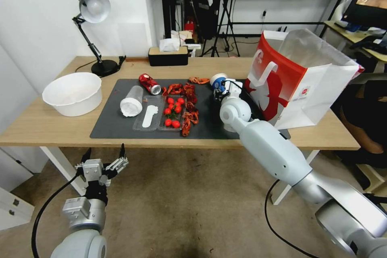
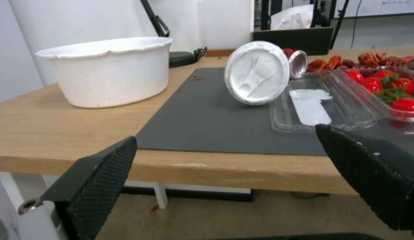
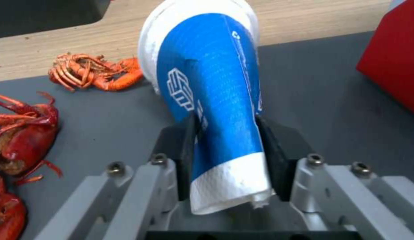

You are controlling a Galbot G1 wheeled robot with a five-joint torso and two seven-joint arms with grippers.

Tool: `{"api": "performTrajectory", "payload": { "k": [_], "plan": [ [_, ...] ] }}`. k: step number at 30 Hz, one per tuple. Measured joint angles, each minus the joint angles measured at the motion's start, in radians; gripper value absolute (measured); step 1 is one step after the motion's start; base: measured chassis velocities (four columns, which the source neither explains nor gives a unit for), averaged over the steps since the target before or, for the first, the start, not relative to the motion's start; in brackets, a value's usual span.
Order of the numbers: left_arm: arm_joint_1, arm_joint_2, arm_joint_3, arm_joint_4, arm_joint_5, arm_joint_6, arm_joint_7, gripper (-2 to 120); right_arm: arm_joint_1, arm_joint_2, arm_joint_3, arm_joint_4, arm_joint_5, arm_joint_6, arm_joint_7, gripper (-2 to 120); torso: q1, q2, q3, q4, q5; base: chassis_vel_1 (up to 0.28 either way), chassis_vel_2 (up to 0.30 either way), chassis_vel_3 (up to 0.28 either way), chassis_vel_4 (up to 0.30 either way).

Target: Pick up the trash from the table and place it into the takeout bag.

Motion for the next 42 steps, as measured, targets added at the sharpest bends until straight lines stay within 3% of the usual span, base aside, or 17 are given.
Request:
{"api": "performTrajectory", "payload": {
  "k": [6,8,10,16,20,27,29,32,35,37,42],
  "plan": [
    [-0.001,0.000,0.002,0.003,0.001,-0.001,0.000,100,-0.007,0.001,-0.001,0.000,0.000,-0.001,0.000,17,0.000,0.000,0.000,0.0002,0.0001,0.000,0.000,0.000,0.000],
    [-0.001,0.000,0.002,0.003,0.001,-0.001,0.000,100,-0.007,0.001,-0.001,0.000,0.000,-0.001,0.000,17,0.000,0.000,0.000,0.0002,0.0001,0.000,0.000,0.000,0.000],
    [-0.001,-0.001,0.003,0.008,0.003,-0.004,0.000,100,-0.010,0.000,-0.001,0.004,0.000,-0.001,0.000,6,0.000,0.000,0.000,0.0003,0.0001,0.000,0.000,0.000,0.000],
    [-0.001,-0.001,0.004,0.011,0.003,-0.007,0.000,100,-0.022,-0.003,0.003,0.026,-0.002,0.001,0.003,0,0.000,0.000,0.000,0.0003,0.0001,0.000,0.000,0.000,0.000],
    [-0.002,0.000,0.003,0.011,0.003,-0.008,0.000,100,-0.028,-0.020,0.007,0.078,-0.002,0.017,0.000,0,0.000,0.000,0.000,0.0001,0.0004,0.000,0.000,0.000,0.000],
    [-0.002,-0.002,0.004,0.010,0.008,-0.007,0.000,100,-0.026,-0.085,0.055,0.343,0.004,0.080,-0.084,0,0.000,0.000,0.000,0.0003,0.0001,0.000,0.000,0.000,0.000],
    [-0.002,-0.003,0.004,0.009,0.009,-0.007,0.000,100,-0.023,-0.093,0.065,0.367,0.006,0.084,-0.093,0,0.000,0.000,0.000,0.0003,0.0001,0.000,0.000,0.000,0.000],
    [0.000,-0.005,0.006,0.008,0.016,-0.006,0.001,100,-0.001,-0.144,0.163,0.501,0.001,0.044,-0.070,0,0.000,0.000,0.000,0.0001,0.0002,0.000,0.000,0.000,0.000],
    [0.000,-0.006,0.007,0.008,0.020,-0.005,0.001,100,0.011,-0.189,0.236,0.546,-0.015,-0.010,-0.028,0,0.000,0.000,0.000,0.0003,0.0003,0.000,0.000,0.000,0.000],
    [0.000,-0.007,0.009,0.007,0.023,-0.005,0.001,100,0.004,-0.248,0.317,0.558,-0.071,-0.061,-0.021,0,0.000,0.000,0.000,0.0002,0.0003,0.000,0.000,0.000,0.000],
    [0.000,-0.008,0.014,0.007,0.028,-0.005,0.001,100,-0.032,-0.317,0.410,0.557,-0.115,-0.111,-0.018,0,0.000,0.000,0.000,-0.0002,0.0004,0.000,0.000,0.000,0.000]
  ]
}}
